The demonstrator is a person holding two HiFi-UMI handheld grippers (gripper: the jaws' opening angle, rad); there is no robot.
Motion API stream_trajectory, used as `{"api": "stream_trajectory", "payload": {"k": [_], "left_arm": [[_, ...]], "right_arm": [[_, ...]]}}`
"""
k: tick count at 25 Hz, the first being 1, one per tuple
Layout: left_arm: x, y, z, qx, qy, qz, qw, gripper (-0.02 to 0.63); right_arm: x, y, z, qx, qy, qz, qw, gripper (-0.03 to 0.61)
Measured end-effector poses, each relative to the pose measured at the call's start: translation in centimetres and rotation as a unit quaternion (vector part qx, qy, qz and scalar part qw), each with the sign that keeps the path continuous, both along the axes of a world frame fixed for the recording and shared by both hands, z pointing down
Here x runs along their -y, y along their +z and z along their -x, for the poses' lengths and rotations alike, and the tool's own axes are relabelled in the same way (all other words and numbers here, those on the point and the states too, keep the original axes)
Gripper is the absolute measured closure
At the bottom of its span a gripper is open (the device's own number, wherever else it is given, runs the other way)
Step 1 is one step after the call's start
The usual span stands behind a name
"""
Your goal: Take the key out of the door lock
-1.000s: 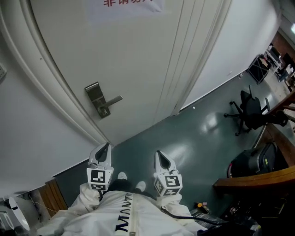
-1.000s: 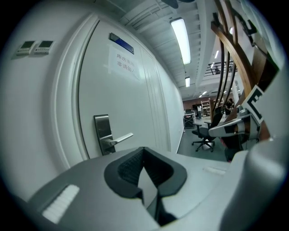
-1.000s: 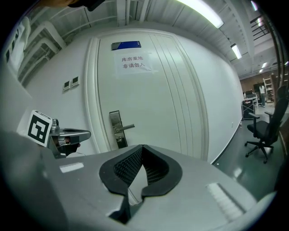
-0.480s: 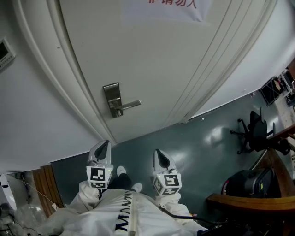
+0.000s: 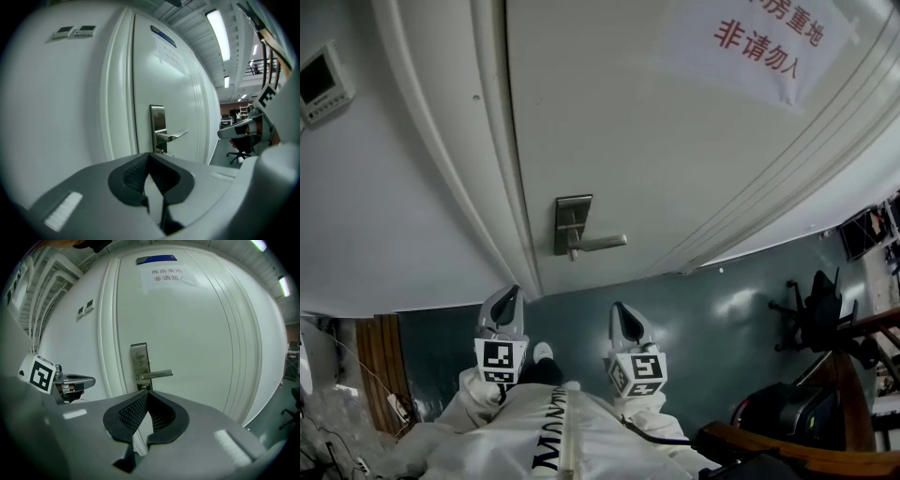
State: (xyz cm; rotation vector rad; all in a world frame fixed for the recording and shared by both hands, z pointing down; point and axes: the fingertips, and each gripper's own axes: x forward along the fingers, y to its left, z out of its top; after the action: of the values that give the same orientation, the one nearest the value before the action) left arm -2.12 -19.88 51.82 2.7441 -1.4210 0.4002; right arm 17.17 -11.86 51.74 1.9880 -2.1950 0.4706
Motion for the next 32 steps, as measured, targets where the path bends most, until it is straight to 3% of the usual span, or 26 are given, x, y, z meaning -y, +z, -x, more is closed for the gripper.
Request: {"api": "stream_trajectory", "payload": {"k": [13, 25, 32], "left_arm": [[4.5, -1.3, 3.2, -0.012, -0.033, -0.013, 0.9993, 0.614], [4.7, -2.0, 1.4, -0.031, -0.072, -0.01, 0.9969, 0.614], [5.0, -1.2, -0.1, -0.056, -0.093, 0.013, 0.9941, 0.614]], "right_arm": [[6.5, -1.9, 3.2, -0.017, -0.035, -0.012, 0.999, 0.578], [9.7, -2.8, 2.3, -0.005, -0.096, -0.028, 0.995, 0.578], [10.9, -2.9, 1.1, 0.02, -0.114, -0.035, 0.993, 0.578]]}}
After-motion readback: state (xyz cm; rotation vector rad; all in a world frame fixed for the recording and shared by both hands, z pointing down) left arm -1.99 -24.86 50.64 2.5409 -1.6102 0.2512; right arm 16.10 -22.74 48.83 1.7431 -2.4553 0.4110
